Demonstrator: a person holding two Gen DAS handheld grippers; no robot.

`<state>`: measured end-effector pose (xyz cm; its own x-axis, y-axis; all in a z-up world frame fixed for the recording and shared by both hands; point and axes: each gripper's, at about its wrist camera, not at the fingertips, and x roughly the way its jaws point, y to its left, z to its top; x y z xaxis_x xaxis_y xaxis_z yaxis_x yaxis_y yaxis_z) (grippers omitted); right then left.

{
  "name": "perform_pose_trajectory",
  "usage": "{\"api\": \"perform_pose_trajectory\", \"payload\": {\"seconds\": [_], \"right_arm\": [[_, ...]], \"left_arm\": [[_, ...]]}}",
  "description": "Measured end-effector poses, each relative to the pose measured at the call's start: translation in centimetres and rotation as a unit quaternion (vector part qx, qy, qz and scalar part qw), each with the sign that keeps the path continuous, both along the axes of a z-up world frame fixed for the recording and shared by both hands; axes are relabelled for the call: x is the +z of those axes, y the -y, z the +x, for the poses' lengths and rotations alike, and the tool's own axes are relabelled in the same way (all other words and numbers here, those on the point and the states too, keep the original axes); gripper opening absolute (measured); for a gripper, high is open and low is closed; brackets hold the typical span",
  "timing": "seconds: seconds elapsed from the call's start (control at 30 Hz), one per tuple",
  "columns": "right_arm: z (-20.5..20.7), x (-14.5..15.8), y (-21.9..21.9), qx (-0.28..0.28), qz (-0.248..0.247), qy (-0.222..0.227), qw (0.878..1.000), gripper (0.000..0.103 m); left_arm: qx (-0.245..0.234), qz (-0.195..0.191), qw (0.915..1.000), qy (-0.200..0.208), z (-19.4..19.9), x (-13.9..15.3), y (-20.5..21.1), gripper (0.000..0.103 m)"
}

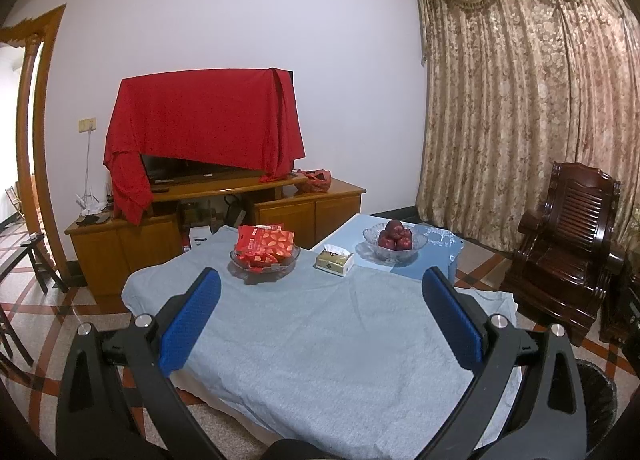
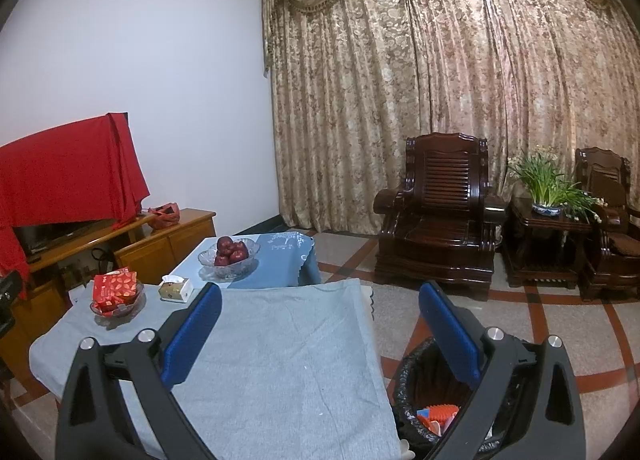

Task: Collect trash

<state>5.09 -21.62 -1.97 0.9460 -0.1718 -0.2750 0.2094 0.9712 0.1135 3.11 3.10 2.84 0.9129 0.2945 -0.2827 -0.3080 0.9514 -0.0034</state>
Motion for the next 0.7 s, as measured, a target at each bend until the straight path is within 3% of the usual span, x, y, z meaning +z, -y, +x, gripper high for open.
{"api": "perform_pose_trajectory", "payload": {"seconds": [0.7], "right_arm": [[-0.16, 0.1, 0.08, -0.001, 0.0, 0.002, 1.0, 0.097]], "left_arm": [[-0.002, 0.001, 1.0, 0.004, -0.46, 0.75, 0.75, 0.098]]}}
